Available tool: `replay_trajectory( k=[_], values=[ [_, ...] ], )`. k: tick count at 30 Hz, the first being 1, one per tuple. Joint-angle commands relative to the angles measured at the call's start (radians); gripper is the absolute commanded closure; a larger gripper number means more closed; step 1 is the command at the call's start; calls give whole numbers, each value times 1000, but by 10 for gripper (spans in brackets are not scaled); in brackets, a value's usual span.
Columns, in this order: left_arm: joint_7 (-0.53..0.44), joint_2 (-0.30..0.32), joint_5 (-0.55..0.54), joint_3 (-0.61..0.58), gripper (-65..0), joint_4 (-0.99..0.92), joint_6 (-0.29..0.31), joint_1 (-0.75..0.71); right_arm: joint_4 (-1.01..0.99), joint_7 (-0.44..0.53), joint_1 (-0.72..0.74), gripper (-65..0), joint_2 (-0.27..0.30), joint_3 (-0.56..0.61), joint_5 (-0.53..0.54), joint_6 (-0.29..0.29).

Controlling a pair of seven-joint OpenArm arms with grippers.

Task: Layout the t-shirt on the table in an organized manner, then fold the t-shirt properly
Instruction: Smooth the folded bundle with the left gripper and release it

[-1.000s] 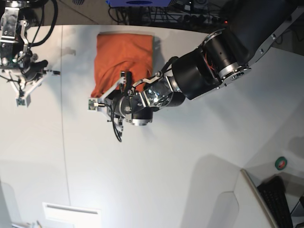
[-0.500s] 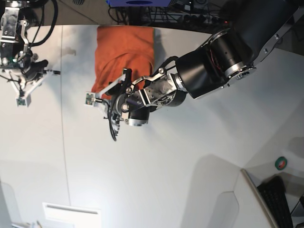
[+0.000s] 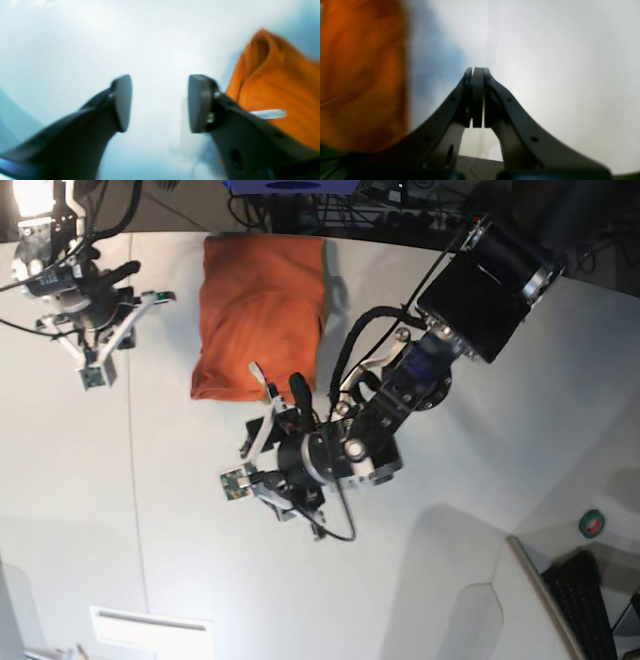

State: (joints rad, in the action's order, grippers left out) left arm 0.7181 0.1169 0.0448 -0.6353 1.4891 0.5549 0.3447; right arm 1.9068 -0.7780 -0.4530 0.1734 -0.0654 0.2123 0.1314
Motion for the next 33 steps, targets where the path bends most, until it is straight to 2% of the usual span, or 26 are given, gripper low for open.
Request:
replay_trajectory(
  k=[1,2,3,6,11,16,19,23,27,30,33],
  values=[
    [-18,-1,-10,56,-158,63,4,-39,27,15,-8,0,13,23,0,-3],
    [-18,2,-10,110,-49,103,4,-95,30,15,-16,0,13,51,0,-3],
    [-18,2,-10,159,0,141,4,-149,30,16,-17,0,13,77,0,-3],
    [-18,4,-7,256,0,222,4,-318,27,16,-16,0,13,164,-1,-3],
    [-58,13,-9,282,0,261,3,-533,32,16,-17,0,13,256,-1,-3],
    [-180,11,-3,277,0,127,1,-585,-51,24,15,0,12,319,-3,-3],
    [-180,8,-7,274,0,49,0,-560,-143,68,49,0,7,319,-3,-3],
    [-180,7,-9,282,0,83,0,-554,-208,93,69,0,7,313,-3,-3],
    [-180,10,-10,285,0,204,0,-565,-99,90,30,0,15,302,-3,-8],
    [-177,14,-10,292,0,298,0,-594,10,85,-33,0,15,223,-3,-8],
    [-176,14,-10,383,0,387,0,-668,73,85,-111,0,35,120,-3,-8]
  ],
)
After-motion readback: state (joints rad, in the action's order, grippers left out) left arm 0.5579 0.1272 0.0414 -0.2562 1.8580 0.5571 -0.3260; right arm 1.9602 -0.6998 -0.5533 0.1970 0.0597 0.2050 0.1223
